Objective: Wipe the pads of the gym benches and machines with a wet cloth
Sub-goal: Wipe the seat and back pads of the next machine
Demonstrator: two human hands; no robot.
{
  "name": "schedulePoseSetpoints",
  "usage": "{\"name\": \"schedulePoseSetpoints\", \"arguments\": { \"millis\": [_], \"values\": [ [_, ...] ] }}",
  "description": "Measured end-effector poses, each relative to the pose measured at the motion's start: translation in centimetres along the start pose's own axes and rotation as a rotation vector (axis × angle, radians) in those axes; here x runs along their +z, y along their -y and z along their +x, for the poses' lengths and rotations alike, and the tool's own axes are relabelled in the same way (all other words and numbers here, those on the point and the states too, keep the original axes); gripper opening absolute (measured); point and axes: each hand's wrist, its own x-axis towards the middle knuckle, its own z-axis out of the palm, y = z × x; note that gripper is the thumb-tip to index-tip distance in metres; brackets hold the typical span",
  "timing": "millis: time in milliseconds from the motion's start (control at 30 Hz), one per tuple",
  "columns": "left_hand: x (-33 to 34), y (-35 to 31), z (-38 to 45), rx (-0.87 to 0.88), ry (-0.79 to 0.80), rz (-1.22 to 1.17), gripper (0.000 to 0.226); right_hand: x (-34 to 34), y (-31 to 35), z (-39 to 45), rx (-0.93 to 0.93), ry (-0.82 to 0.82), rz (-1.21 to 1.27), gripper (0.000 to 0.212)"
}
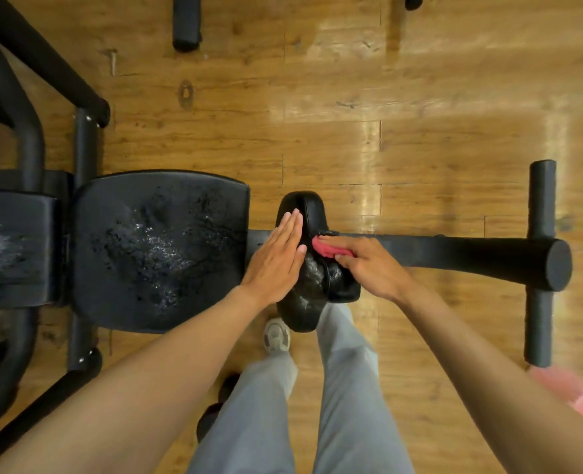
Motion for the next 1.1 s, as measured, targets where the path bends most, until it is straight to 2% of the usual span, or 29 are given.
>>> {"name": "schedulePoseSetpoints", "arguments": {
  "millis": [100, 200, 333, 533, 767, 967, 1100],
  "values": [
    [-0.5, -1.0, -1.4, 0.054, -0.017, -0.019, 0.059, 1.7, 0.5, -3.5, -0.128, -0.174, -0.176, 0.052],
    [-0.5, -2.0, -2.8, 0.124, -0.024, -0.060, 0.058, 6.2, -0.6, -7.1, -0.244, -0.382, -0.303, 0.059],
    [-0.7, -3.4, -4.7, 0.255, -0.026, -0.032, 0.057, 12.8, -2.5, -8.6, -0.217, -0.623, -0.292, 0.065],
    [-1.2, -3.0, -5.3, 0.402, 0.016, 0.090, 0.057, 15.6, -3.4, -5.8, -0.216, -0.930, -0.222, 0.063],
    [-1.4, -2.1, -5.2, 0.489, 0.055, 0.258, 0.069, 19.2, -5.3, -4.4, -0.216, -1.061, -0.182, 0.061],
    [-2.3, -2.0, -4.5, 0.501, 0.163, 0.342, 0.098, 18.7, -4.9, -3.2, -0.253, -1.137, -0.110, 0.062],
    [-2.1, -1.8, -4.3, 0.517, 0.175, 0.329, 0.108, 20.1, -5.3, -2.3, -0.263, -1.214, -0.087, 0.065]
  ]
}}
